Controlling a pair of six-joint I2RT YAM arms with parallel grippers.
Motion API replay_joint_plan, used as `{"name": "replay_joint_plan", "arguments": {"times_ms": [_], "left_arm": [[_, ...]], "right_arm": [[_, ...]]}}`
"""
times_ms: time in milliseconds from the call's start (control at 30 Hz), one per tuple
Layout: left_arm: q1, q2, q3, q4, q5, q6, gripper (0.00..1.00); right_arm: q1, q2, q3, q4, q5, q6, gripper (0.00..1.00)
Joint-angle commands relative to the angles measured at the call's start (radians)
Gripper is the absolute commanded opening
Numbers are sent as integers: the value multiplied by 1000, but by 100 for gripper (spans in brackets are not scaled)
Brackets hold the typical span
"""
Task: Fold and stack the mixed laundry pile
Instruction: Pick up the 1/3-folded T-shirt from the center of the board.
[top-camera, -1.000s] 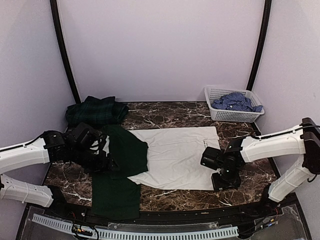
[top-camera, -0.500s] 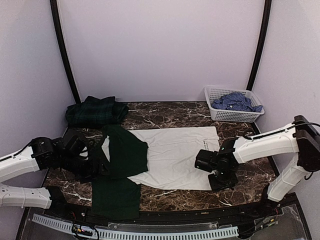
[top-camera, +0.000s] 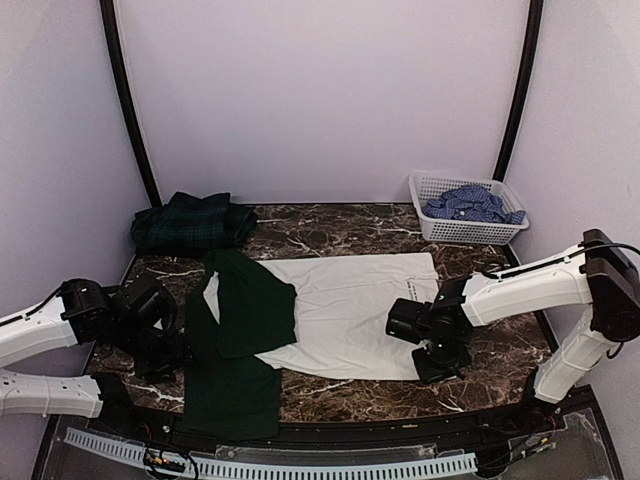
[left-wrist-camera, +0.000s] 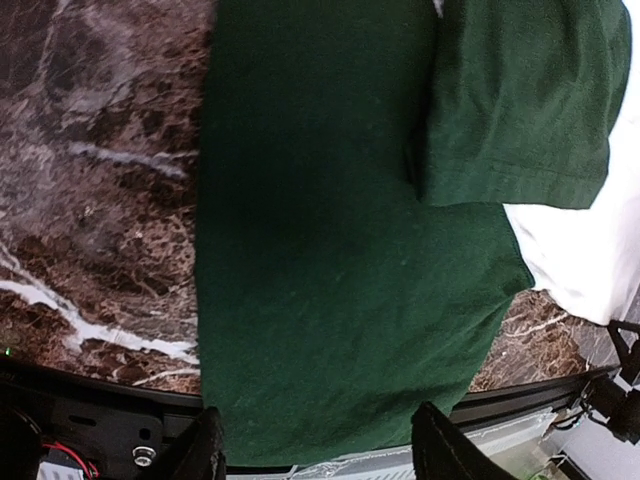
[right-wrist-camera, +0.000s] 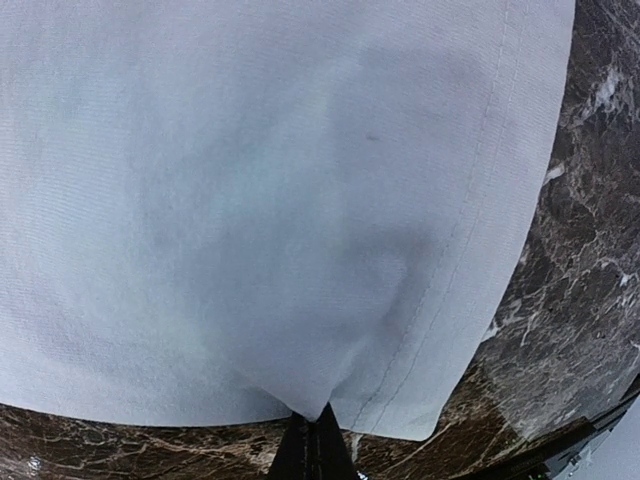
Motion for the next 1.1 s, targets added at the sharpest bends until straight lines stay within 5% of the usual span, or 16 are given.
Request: {"name": "replay_joint_plan", "arguments": {"times_ms": [0, 367, 667, 1067], "left_arm": [[-21, -5, -18, -136, -31, -76, 55], [-71, 69, -96, -52, 33, -98, 46], [-43, 188, -40, 37, -131, -20, 45], [-27, 305, -154, 223, -45, -34, 40]], "right_arm": [[3, 22, 10, 3, -1, -10, 0], [1, -20, 49, -43, 30, -16, 0], [2, -18, 38, -24, 21, -30, 0], [-1, -34, 28, -33, 24, -22, 0]]}}
